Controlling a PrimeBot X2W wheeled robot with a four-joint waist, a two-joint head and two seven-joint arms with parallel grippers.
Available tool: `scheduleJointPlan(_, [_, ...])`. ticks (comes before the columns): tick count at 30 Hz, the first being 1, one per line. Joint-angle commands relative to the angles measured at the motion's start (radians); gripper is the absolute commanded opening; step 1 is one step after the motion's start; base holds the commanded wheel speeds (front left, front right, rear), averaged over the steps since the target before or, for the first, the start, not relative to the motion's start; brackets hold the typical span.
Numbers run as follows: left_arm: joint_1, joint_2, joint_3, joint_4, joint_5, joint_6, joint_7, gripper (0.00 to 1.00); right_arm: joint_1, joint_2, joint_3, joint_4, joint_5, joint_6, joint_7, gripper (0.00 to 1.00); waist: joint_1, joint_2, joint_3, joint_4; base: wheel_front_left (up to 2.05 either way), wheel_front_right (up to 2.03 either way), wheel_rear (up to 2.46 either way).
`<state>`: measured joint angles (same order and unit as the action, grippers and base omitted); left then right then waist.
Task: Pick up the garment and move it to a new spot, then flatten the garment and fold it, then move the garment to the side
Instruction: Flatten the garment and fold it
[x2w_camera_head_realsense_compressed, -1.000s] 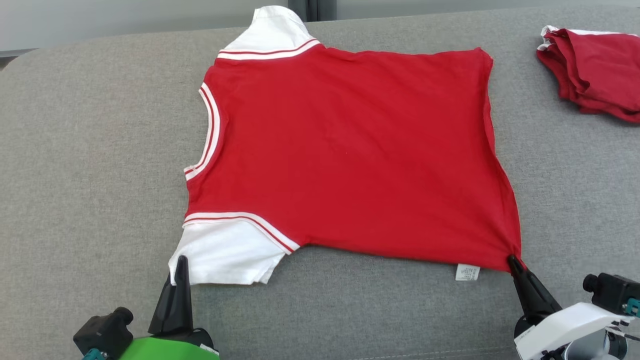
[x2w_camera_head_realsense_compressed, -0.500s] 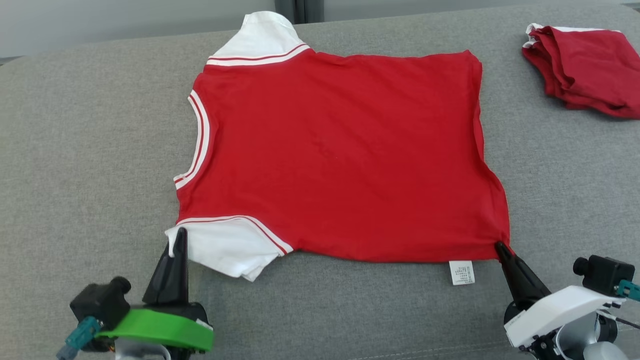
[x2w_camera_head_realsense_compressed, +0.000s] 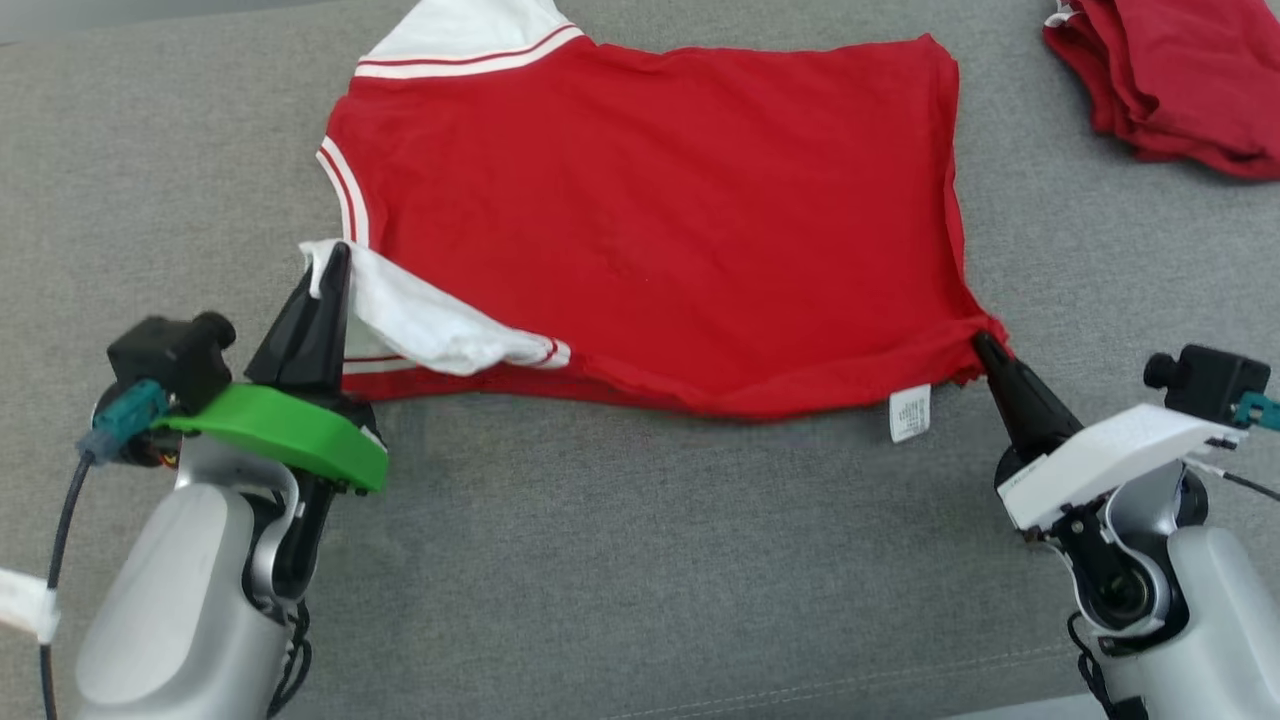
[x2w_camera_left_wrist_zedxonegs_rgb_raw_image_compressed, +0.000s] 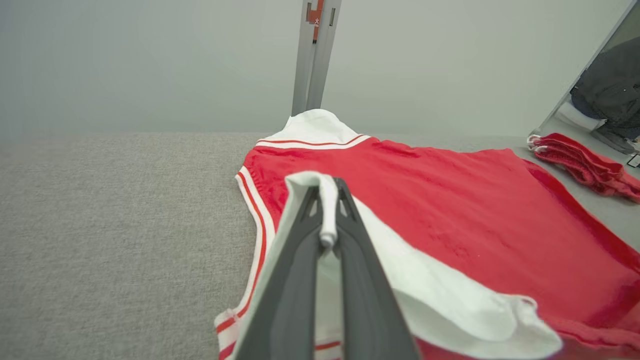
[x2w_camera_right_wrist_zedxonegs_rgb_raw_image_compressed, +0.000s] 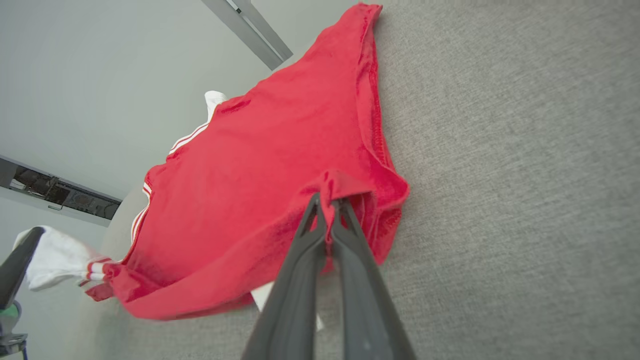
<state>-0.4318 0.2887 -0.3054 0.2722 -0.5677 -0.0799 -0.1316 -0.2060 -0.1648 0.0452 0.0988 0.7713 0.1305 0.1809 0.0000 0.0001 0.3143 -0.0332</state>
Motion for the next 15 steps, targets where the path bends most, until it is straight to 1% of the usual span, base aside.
scheduleJointPlan(1, [-0.038, 0.007, -0.002, 0.024, 0.005, -0.006, -0.001, 0.00, -0.027, 0.005, -0.006, 0.014, 0.002, 0.000, 0.007, 0.00, 0.0000, -0.0001, 0.030, -0.018, 0.00, 0.00, 0.00])
scheduleJointPlan(5, [-0.125, 0.010, -0.008, 0.127, 0.007, -0.020, -0.013, 0.00, -0.095, 0.015, -0.012, 0.061, -0.018, 0.000, 0.016, 0.00, 0.0000, -0.0001, 0.049, -0.025, 0.00, 0.00, 0.00])
scheduleJointPlan(9, [-0.187, 0.000, -0.020, 0.219, 0.004, -0.033, -0.043, 0.00, -0.145, 0.020, -0.012, 0.100, -0.026, 0.000, -0.005, 0.00, 0.0000, -0.0001, 0.057, -0.027, 0.00, 0.00, 0.00])
scheduleJointPlan(10, [-0.199, -0.003, -0.021, 0.244, 0.001, -0.034, -0.051, 0.00, -0.155, 0.021, -0.009, 0.107, -0.028, 0.000, -0.016, 0.42, 0.0000, -0.0001, 0.057, -0.027, 0.00, 0.00, 0.00])
scheduleJointPlan(11, [-0.209, -0.005, -0.025, 0.261, 0.001, -0.035, -0.058, 0.11, -0.160, 0.019, -0.004, 0.111, -0.032, 0.000, -0.024, 1.00, 0.0000, -0.0001, 0.056, -0.027, 0.00, 0.00, 0.00])
scheduleJointPlan(12, [-0.221, -0.006, -0.031, 0.279, 0.010, -0.037, -0.070, 0.57, -0.165, 0.014, 0.006, 0.114, -0.035, 0.000, -0.037, 1.00, 0.0000, -0.0001, 0.055, -0.025, 0.00, 0.00, 0.00])
scheduleJointPlan(13, [-0.230, -0.009, -0.036, 0.296, 0.017, -0.039, -0.080, 1.00, -0.166, 0.004, 0.016, 0.116, -0.043, 0.000, -0.050, 1.00, 0.0000, -0.0001, 0.053, -0.023, 0.00, 0.00, 0.00])
scheduleJointPlan(15, [-0.230, -0.016, -0.039, 0.318, 0.018, -0.040, -0.100, 1.00, -0.156, -0.022, 0.040, 0.110, -0.066, 0.000, -0.087, 1.00, 0.0000, -0.0001, 0.047, -0.017, 0.00, 0.00, 0.00])
